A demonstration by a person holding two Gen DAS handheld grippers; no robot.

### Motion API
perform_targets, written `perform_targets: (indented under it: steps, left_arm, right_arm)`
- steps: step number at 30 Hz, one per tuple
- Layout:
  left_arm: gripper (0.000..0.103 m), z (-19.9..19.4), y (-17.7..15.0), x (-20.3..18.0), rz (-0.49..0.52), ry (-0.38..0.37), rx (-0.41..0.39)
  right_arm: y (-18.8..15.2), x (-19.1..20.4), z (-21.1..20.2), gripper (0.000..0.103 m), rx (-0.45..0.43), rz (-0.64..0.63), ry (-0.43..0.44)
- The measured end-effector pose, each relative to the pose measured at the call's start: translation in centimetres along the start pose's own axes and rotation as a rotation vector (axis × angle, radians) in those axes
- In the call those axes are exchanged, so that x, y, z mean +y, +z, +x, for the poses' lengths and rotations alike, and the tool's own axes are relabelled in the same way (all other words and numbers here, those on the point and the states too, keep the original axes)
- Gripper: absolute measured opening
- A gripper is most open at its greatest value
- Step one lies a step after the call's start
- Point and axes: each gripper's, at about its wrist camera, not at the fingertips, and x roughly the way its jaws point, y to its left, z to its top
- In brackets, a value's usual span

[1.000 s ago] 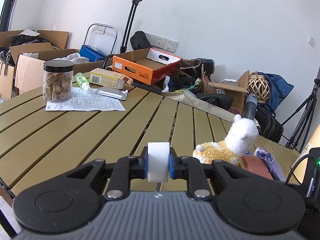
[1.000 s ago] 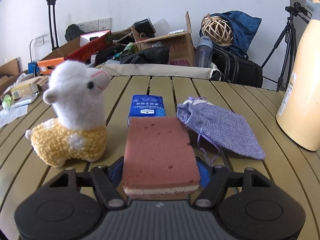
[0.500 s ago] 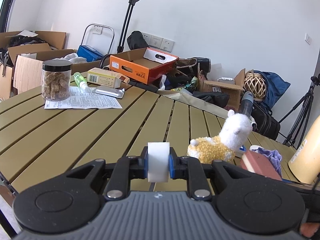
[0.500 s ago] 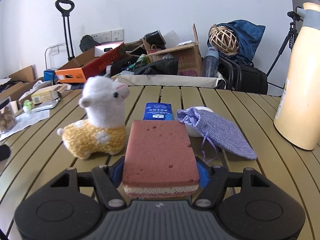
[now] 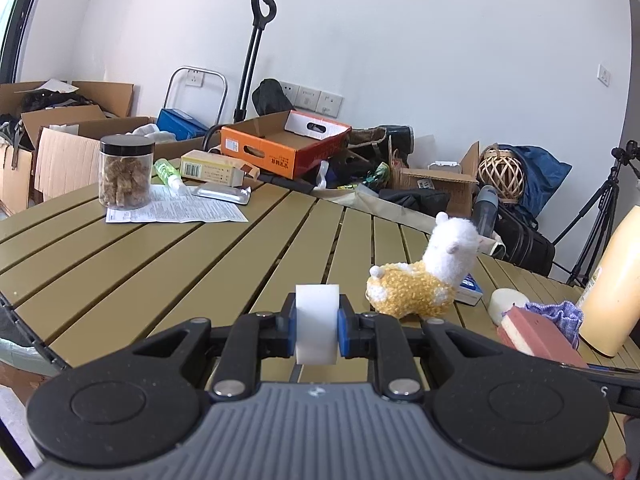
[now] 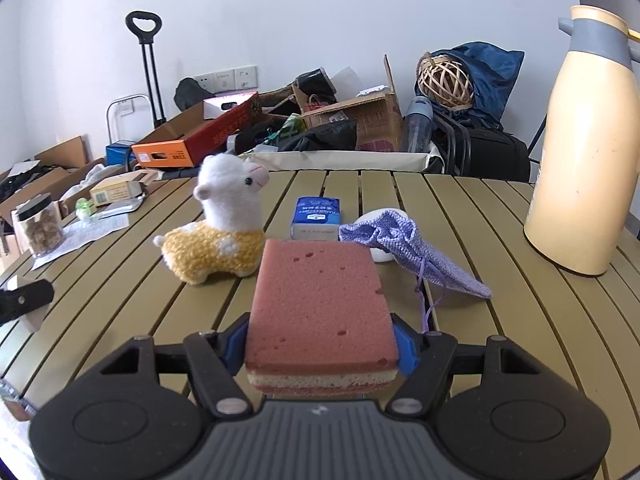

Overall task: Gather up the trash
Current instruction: 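Lift the pink sponge block off the table with the right gripper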

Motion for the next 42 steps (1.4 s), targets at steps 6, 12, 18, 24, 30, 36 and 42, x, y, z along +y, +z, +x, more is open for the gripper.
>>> perform_targets:
  steps: [6,12,18,24,30,36,42]
  left_arm:
    - [0.019,-1.1,-0.4,-0.3,0.012,-0.002,-0.011]
    - [0.019,-1.6,-0.6,-0.5,0.019,-0.010,-0.017]
    - [0.019,-1.8,-0.9,-0.5,0.020,-0.012,-0.011]
    - [0.019,-1.9,-1.0,-0.6,0.020,-0.015,-0.007]
    - [0.019,-2.0,-1.2,-0.7,0.021,-0.020,-0.003]
    - [0.019,-2.0,-1.2,-0.7,0.022,-0.021,-0.004]
    - [0.019,-2.0,-1.2,-0.7,0.023,-0.024,-0.005]
  right_arm:
    - [-1.4,-0.3,-1.2,0.068,0.028,-0.002,0.012]
    - [-3.0,-0.4,-1.4,0.068,0.053,0.014,0.028]
    - [-4.0,-0.1,-1.7,0.068,0.079,0.002,0.037]
    - [-5.1,-0.1,-1.9,0.069,0.072,-0.009,0.039]
    - [-6.1,-0.4,-2.4,0.071,0.040,0.007,0.048]
    - [-7.8,0.1,-3.4,0.071,-0.023,-0.016,0.028]
    - [-8.8,-0.2,-4.1,0.078,-0.089,0.006,0.028]
